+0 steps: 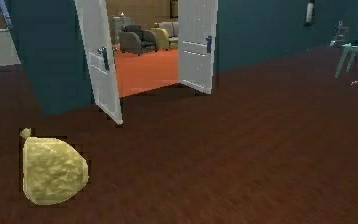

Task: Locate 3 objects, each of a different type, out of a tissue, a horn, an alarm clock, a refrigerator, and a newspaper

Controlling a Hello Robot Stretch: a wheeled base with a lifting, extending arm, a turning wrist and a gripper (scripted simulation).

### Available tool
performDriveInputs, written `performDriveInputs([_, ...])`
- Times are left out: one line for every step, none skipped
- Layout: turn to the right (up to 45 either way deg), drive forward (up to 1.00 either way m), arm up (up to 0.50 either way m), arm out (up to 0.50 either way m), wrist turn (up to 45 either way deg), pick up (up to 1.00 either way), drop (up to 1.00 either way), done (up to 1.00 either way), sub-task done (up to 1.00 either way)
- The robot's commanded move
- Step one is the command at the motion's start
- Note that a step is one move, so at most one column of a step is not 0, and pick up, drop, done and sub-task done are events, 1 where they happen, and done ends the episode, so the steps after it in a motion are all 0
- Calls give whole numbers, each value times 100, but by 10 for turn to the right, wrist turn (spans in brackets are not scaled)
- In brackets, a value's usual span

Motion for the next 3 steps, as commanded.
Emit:
performDriveInputs([0,100,0,0,0,0,0,0,0])
performDriveInputs([0,100,0,0,0,0,0,0,0])
performDriveInputs([60,0,0,0,0,0,0,0,0])
